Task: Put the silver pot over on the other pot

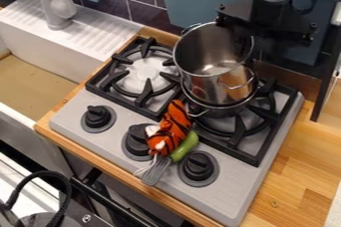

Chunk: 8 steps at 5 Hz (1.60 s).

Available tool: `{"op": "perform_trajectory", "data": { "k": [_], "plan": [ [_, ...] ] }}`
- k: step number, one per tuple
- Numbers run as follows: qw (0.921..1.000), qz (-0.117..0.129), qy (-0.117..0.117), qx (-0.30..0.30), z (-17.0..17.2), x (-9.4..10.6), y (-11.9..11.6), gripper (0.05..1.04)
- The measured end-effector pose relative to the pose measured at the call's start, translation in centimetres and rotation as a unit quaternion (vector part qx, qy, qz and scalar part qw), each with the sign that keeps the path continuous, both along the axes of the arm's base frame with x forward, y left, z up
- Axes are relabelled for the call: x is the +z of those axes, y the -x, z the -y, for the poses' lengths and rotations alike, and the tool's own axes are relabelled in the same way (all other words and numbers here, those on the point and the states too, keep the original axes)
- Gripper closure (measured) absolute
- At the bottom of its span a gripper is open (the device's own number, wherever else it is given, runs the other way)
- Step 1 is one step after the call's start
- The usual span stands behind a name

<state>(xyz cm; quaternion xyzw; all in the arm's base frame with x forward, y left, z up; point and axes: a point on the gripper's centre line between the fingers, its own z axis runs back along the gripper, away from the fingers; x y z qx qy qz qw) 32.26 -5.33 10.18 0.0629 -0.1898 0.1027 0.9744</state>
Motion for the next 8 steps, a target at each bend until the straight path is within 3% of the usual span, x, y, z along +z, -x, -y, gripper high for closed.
{"op": "perform_trajectory", "data": {
  "k": [1, 2, 3, 4, 5, 6, 8],
  "plan": [
    [1.0000, 0.004, 0.006, 0.002, 0.0, 0.3, -0.3, 0.098],
    [0.9999, -0.006, 0.015, -0.001, -0.2, 0.2, -0.2, 0.087],
    [0.9990, 0.011, 0.038, -0.020, -0.7, 1.7, -0.2, 0.087],
    [0.9958, 0.011, 0.079, -0.046, -2.1, 2.9, 0.1, 0.087],
    [0.9924, -0.006, 0.113, -0.049, -3.7, 3.4, 0.3, 0.087],
    [0.9889, -0.022, 0.133, -0.062, -5.2, 3.6, 0.8, 0.087],
    [0.9869, -0.024, 0.140, -0.076, -8.6, 3.4, 2.0, 0.087]
  ]
}}
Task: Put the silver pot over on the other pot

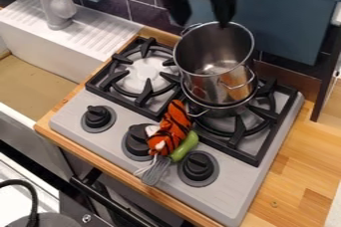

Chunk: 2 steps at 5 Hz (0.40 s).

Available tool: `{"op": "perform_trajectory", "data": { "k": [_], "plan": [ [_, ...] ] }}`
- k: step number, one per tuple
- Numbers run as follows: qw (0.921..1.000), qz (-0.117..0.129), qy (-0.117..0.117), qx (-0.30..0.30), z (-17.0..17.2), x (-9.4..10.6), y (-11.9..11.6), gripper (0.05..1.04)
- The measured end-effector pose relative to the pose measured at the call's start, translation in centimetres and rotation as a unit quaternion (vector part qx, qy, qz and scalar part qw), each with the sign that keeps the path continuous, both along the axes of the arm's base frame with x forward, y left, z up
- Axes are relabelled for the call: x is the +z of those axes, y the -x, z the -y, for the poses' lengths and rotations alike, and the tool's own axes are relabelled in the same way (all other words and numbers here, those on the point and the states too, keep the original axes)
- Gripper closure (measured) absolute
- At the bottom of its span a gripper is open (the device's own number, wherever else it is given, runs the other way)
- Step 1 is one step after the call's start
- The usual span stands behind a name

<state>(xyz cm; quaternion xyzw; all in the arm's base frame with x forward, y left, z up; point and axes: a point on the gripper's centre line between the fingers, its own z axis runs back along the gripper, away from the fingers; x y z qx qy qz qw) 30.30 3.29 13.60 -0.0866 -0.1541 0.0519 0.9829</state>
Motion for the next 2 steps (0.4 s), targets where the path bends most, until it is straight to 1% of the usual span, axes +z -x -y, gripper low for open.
{"op": "perform_trajectory", "data": {
  "k": [1, 2],
  "plan": [
    [0.9999, 0.008, 0.007, -0.002, -1.9, 0.9, 0.0, 0.087],
    [0.9996, 0.022, 0.019, 0.006, -4.1, 1.4, -0.2, 0.087]
  ]
}}
